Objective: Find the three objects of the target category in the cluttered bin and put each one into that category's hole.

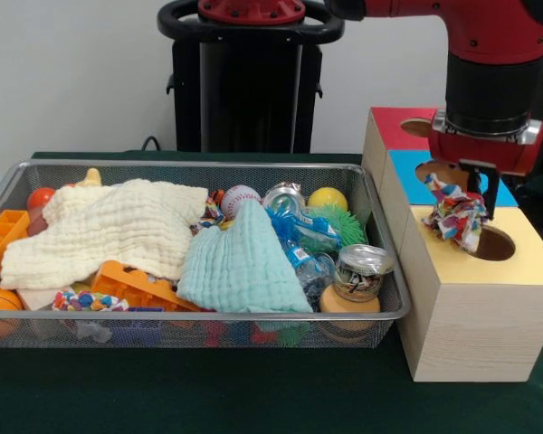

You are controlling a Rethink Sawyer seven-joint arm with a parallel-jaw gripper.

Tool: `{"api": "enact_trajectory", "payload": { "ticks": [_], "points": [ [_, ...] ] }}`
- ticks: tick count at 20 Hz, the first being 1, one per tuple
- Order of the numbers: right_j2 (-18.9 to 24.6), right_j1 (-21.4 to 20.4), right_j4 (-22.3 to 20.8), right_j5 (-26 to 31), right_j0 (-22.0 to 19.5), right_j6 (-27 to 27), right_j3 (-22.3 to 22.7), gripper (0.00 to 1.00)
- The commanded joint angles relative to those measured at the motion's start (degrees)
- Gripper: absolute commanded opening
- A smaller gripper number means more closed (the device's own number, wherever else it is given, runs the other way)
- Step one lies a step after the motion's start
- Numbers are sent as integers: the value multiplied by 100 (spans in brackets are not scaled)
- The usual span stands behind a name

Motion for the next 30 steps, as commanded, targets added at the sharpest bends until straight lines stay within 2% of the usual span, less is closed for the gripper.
{"api": "enact_trajectory", "payload": {
  "ticks": [1,6,14,22,26,30],
  "points": [
    [-102,-266,-208,1275,-82,684,-263,0],
    [23,-234,-180,937,-225,467,-13,0],
    [81,-132,-222,991,-332,374,-118,0],
    [108,-225,-177,885,-327,434,48,0],
    [114,-93,-179,699,-293,507,23,0],
    [25,47,-153,564,-79,853,-108,0]
  ]
}}
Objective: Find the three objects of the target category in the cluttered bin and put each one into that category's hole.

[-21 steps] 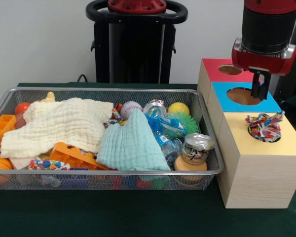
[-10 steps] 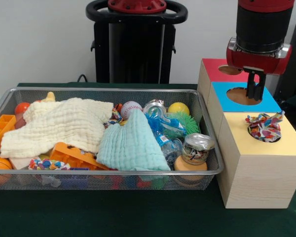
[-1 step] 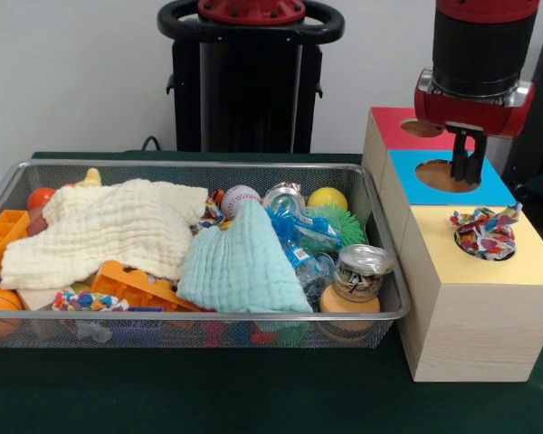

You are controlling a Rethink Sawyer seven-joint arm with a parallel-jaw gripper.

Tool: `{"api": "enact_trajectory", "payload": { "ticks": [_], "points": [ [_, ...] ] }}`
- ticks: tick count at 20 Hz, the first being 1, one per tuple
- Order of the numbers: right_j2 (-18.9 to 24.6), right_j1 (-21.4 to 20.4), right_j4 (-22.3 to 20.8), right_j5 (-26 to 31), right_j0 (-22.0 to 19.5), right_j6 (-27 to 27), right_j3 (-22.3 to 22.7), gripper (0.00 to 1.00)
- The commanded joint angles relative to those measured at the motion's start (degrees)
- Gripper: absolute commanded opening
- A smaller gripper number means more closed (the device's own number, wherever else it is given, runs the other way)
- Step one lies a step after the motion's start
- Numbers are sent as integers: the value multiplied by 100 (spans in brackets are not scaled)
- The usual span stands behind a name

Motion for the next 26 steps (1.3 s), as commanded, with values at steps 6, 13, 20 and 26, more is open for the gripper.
{"api": "enact_trajectory", "payload": {
  "ticks": [6,13,20,26],
  "points": [
    [128,651,-102,-493,-23,791,-241,0],
    [89,1012,-142,-1170,66,871,-296,0],
    [64,1175,-64,-1414,53,919,-323,0],
    [-99,1578,-62,-2060,294,1265,-438,0]
  ]
}}
